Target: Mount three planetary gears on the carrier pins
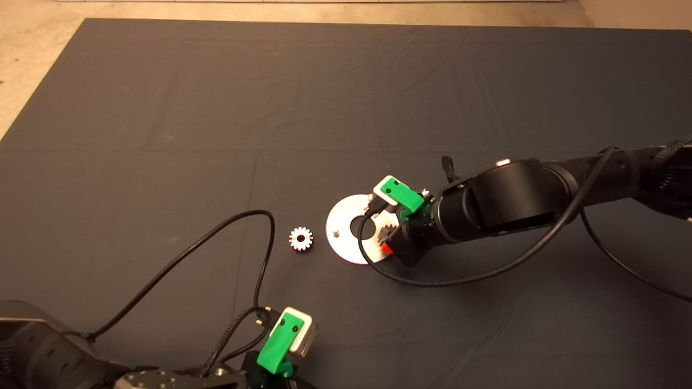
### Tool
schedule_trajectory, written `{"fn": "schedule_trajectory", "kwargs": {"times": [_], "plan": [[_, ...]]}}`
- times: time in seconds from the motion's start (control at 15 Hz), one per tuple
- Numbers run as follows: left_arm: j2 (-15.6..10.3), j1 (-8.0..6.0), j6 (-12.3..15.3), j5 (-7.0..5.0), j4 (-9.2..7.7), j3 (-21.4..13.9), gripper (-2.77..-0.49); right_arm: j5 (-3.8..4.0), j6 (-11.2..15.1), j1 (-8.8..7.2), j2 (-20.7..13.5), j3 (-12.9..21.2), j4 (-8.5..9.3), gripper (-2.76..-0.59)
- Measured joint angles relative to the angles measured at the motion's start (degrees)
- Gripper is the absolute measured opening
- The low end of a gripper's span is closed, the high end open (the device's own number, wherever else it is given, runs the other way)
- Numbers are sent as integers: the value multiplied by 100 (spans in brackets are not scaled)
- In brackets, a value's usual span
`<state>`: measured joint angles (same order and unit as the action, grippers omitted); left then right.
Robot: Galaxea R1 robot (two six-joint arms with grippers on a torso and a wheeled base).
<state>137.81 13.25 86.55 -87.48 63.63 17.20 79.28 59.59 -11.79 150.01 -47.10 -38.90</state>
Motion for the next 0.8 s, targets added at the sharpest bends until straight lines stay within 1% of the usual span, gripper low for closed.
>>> {"fn": "schedule_trajectory", "kwargs": {"times": [0.27,0.53,0.6,0.67,0.8], "plan": [[-1,0,0,0,1,0,-151,0,0,0,2,0,6,-239],[-2,0,1,0,-1,0,-151,-6,0,0,2,0,82,-240],[-2,0,0,0,1,0,-151,-17,0,0,7,0,87,-239],[-2,0,0,2,1,0,-151,-52,0,0,33,0,104,-240],[-5,0,0,2,-1,0,-151,-83,-2,0,82,0,106,-240]]}}
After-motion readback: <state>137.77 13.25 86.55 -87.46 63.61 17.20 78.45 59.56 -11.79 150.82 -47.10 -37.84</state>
